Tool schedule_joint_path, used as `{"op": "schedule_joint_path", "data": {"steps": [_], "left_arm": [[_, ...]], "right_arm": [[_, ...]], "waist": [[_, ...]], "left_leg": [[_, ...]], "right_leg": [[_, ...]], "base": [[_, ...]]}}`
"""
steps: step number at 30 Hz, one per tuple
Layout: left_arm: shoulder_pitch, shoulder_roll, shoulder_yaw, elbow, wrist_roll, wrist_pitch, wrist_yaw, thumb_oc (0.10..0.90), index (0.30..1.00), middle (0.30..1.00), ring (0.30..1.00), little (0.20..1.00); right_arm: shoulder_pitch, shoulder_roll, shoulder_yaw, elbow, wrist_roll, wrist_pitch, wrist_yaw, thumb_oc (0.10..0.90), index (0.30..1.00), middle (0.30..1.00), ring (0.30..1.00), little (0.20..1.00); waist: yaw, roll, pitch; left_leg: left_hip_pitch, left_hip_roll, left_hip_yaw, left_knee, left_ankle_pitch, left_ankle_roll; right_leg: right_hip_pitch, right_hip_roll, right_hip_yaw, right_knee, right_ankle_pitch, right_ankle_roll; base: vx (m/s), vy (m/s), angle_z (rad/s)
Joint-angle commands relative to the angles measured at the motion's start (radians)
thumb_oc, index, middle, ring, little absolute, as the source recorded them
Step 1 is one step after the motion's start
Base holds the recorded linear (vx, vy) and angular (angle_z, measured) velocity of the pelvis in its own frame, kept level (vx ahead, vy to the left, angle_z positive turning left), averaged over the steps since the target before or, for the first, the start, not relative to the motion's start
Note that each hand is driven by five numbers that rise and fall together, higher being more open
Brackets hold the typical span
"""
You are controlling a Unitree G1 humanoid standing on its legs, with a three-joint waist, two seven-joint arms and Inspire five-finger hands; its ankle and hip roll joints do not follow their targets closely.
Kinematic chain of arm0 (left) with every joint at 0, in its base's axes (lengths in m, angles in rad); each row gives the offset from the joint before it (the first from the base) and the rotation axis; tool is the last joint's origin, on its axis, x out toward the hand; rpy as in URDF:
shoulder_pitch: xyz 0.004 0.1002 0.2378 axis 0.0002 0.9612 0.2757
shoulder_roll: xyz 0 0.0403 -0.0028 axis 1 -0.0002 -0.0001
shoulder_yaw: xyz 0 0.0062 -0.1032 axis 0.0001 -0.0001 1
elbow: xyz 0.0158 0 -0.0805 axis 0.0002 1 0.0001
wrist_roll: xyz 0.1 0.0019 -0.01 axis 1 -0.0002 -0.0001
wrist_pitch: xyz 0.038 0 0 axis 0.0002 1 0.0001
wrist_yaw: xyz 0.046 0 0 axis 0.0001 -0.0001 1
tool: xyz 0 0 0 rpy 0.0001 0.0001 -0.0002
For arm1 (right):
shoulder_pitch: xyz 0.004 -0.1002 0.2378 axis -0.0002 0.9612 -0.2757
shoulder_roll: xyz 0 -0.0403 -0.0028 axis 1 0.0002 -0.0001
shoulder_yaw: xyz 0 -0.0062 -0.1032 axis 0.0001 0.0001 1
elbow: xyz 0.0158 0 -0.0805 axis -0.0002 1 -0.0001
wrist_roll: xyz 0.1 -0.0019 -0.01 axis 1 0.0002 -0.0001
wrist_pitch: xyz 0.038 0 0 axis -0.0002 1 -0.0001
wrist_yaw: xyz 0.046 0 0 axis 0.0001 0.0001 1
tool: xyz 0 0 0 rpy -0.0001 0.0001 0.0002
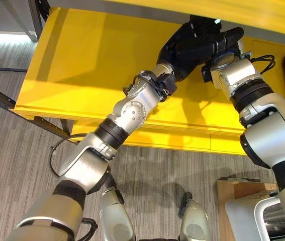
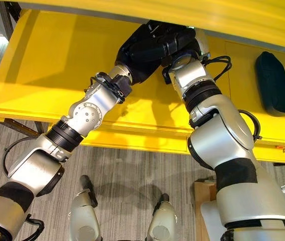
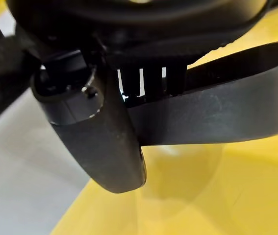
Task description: Move parts from the plastic box to the shelf.
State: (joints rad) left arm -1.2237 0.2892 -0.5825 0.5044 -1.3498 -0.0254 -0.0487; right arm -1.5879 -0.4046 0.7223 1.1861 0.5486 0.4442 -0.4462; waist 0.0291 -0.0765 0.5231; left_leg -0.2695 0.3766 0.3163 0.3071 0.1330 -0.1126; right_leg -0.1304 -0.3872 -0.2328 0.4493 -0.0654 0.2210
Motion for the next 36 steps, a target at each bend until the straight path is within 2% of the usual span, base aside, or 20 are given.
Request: {"op": "schedule_joint_path", "data": {"steps": [1, 8, 11, 14, 15, 17, 18, 19, 21, 22, 23, 27, 30, 33, 34, 35, 36], "left_arm": [[-0.074, -0.139, 0.072, -0.017, 0.031, -0.069, -0.04, 0.9, 1.0, 1.0, 1.0, 1.0], [-0.088, -0.157, 0.077, -0.015, 0.048, -0.098, -0.003, 0.9, 1.0, 1.0, 1.0, 1.0], [-0.089, -0.153, 0.082, -0.01, 0.131, -0.159, 0.07, 0.9, 1.0, 1.0, 1.0, 1.0], [-0.094, -0.133, 0.094, -0.001, 0.293, -0.199, 0.253, 0.9, 1.0, 1.0, 1.0, 1.0], [-0.095, -0.128, 0.096, 0.004, 0.326, -0.207, 0.282, 0.9, 1.0, 1.0, 1.0, 1.0], [-0.102, -0.078, 0.113, 0.057, 0.469, -0.252, 0.408, 0.9, 1.0, 1.0, 1.0, 1.0], [-0.104, -0.074, 0.114, 0.061, 0.481, -0.255, 0.423, 0.9, 1.0, 1.0, 1.0, 1.0], [-0.112, -0.031, 0.128, 0.091, 0.54, -0.274, 0.476, 0.9, 1.0, 1.0, 1.0, 1.0], [-0.12, 0.002, 0.133, 0.115, 0.581, -0.278, 0.504, 0.9, 1.0, 1.0, 1.0, 1.0], [-0.134, 0.053, 0.134, 0.14, 0.608, -0.275, 0.54, 0.9, 1.0, 1.0, 1.0, 1.0], [-0.136, 0.058, 0.134, 0.144, 0.617, -0.275, 0.549, 0.9, 1.0, 1.0, 1.0, 1.0], [-0.169, 0.169, 0.118, 0.209, 0.61, -0.314, 0.565, 0.9, 1.0, 1.0, 1.0, 1.0], [-0.19, 0.209, 0.109, 0.231, 0.582, -0.364, 0.576, 0.9, 1.0, 1.0, 1.0, 1.0], [-0.209, 0.22, 0.102, 0.24, 0.522, -0.383, 0.483, 0.9, 1.0, 1.0, 1.0, 1.0], [-0.219, 0.216, 0.094, 0.244, 0.469, -0.396, 0.395, 0.9, 1.0, 1.0, 1.0, 1.0], [-0.221, 0.21, 0.09, 0.244, 0.451, -0.405, 0.364, 0.9, 1.0, 1.0, 1.0, 1.0], [-0.223, 0.195, 0.084, 0.239, 0.387, -0.425, 0.266, 0.9, 1.0, 1.0, 1.0, 1.0]], "right_arm": [[-0.105, -0.008, 0.03, 0.012, -0.095, -0.048, -0.062, 0.4, 0.3, 0.3, 0.3, 0.3], [-0.105, -0.016, 0.006, 0.04, -0.061, 0.036, -0.107, 0.4, 0.3, 0.3, 0.3, 0.3], [-0.094, -0.026, -0.002, 0.055, -0.067, 0.055, -0.092, 0.4, 0.3, 0.3, 0.3, 0.3], [-0.079, -0.034, -0.01, 0.068, -0.066, 0.058, -0.09, 0.4, 0.3, 0.3, 0.3, 0.3], [-0.076, -0.034, -0.012, 0.07, -0.067, 0.057, -0.091, 0.4, 0.3, 0.3, 0.3, 0.3], [-0.06, -0.045, -0.028, 0.079, -0.069, 0.059, -0.096, 0.4, 0.3, 0.3, 0.3, 0.3], [-0.06, -0.046, -0.029, 0.079, -0.067, 0.06, -0.098, 0.4, 0.3, 0.3, 0.3, 0.3], [-0.055, -0.055, -0.034, 0.087, -0.058, 0.056, -0.107, 0.4, 0.3, 0.3, 0.3, 0.3], [-0.052, -0.063, -0.041, 0.093, -0.057, 0.059, -0.107, 0.4, 0.3, 0.3, 0.3, 0.3], [-0.049, -0.079, -0.042, 0.109, -0.054, 0.054, -0.098, 0.4, 0.3, 0.3, 0.3, 0.3], [-0.05, -0.081, -0.043, 0.111, -0.055, 0.053, -0.097, 0.4, 0.3, 0.3, 0.3, 0.3], [-0.036, -0.114, -0.045, 0.144, -0.069, 0.035, -0.074, 0.4, 0.3, 0.3, 0.3, 0.3], [-0.034, -0.122, -0.047, 0.159, -0.071, 0.015, -0.077, 0.4, 0.3, 0.3, 0.3, 0.3], [-0.034, -0.12, -0.049, 0.166, -0.073, 0.01, -0.08, 0.4, 0.3, 0.3, 0.3, 0.3], [-0.035, -0.116, -0.049, 0.168, -0.071, 0.006, -0.084, 0.4, 0.3, 0.3, 0.3, 0.3], [-0.036, -0.113, -0.049, 0.169, -0.072, 0.004, -0.087, 0.4, 0.3, 0.3, 0.3, 0.3], [-0.039, -0.108, -0.048, 0.17, -0.073, 0.002, -0.091, 0.4, 0.3, 0.3, 0.3, 0.3]], "waist": [[-0.002, 0.021, -0.189], [-0.007, 0.039, -0.178], [-0.01, 0.044, -0.167], [-0.008, 0.049, -0.159], [-0.007, 0.049, -0.157], [0.0, 0.049, -0.148], [0.0, 0.049, -0.147], [0.01, 0.052, -0.142], [0.016, 0.052, -0.14], [0.028, 0.056, -0.137], [0.028, 0.055, -0.136], [0.051, 0.062, -0.139], [0.06, 0.066, -0.141], [0.061, 0.068, -0.143], [0.06, 0.068, -0.144], [0.058, 0.069, -0.143], [0.056, 0.069, -0.142]], "left_leg": [[0.095, 0.096, -0.016, -0.04, -0.077, -0.118], [0.089, 0.081, -0.029, -0.041, -0.079, -0.114], [0.076, 0.079, -0.035, -0.036, -0.08, -0.113], [0.061, 0.073, -0.044, -0.031, -0.081, -0.111], [0.059, 0.072, -0.046, -0.03, -0.081, -0.111], [0.048, 0.066, -0.056, -0.022, -0.084, -0.106], [0.046, 0.065, -0.057, -0.021, -0.085, -0.106], [0.04, 0.06, -0.063, -0.019, -0.085, -0.104], [0.036, 0.057, -0.069, -0.016, -0.086, -0.103], [0.031, 0.053, -0.077, -0.012, -0.088, -0.1], [0.03, 0.052, -0.079, -0.011, -0.089, -0.099], [0.011, 0.038, -0.102, -0.004, -0.092, -0.091], [0.0, 0.031, -0.11, -0.005, -0.092, -0.088], [-0.008, 0.026, -0.113, -0.006, -0.091, -0.086], [-0.012, 0.025, -0.114, -0.007, -0.091, -0.084], [-0.013, 0.025, -0.114, -0.007, -0.091, -0.083], [-0.016, 0.025, -0.113, -0.005, -0.091, -0.083]], "right_leg": [[-0.101, 0.041, 0.045, 0.024, -0.049, -0.055], [-0.131, 0.043, 0.064, 0.056, -0.064, -0.06], [-0.154, 0.045, 0.075, 0.076, -0.071, -0.063], [-0.172, 0.047, 0.081, 0.092, -0.079, -0.065], [-0.175, 0.047, 0.082, 0.095, -0.08, -0.065], [-0.187, 0.045, 0.082, 0.112, -0.087, -0.067], [-0.189, 0.045, 0.082, 0.114, -0.089, -0.068], [-0.191, 0.045, 0.078, 0.121, -0.094, -0.071], [-0.193, 0.043, 0.074, 0.127, -0.099, -0.074], [-0.196, 0.041, 0.067, 0.145, -0.108, -0.078], [-0.197, 0.041, 0.066, 0.148, -0.11, -0.079], [-0.203, 0.032, 0.053, 0.164, -0.122, -0.089], [-0.209, 0.03, 0.047, 0.171, -0.127, -0.093], [-0.214, 0.029, 0.047, 0.165, -0.124, -0.093], [-0.216, 0.028, 0.049, 0.157, -0.119, -0.092], [-0.217, 0.028, 0.051, 0.156, -0.118, -0.092], [-0.221, 0.029, 0.054, 0.156, -0.115, -0.091]], "base": [[0.09, 0.011, -0.08], [0.05, 0.029, -0.05], [0.0, 0.0, 0.0], [-0.01, 0.003, -0.03], [0.0, 0.0, 0.0], [0.0, -0.012, -0.02], [0.0, 0.0, 0.0], [0.0, 0.0, 0.0], [0.01, -0.038, 0.08], [0.01, -0.041, 0.12], [0.02, -0.04, 0.13], [0.02, -0.039, 0.12], [-0.01, -0.021, 0.13], [-0.02, -0.012, 0.12], [-0.02, -0.009, 0.1], [-0.03, -0.01, 0.03], [0.0, 0.0, 0.0]]}}
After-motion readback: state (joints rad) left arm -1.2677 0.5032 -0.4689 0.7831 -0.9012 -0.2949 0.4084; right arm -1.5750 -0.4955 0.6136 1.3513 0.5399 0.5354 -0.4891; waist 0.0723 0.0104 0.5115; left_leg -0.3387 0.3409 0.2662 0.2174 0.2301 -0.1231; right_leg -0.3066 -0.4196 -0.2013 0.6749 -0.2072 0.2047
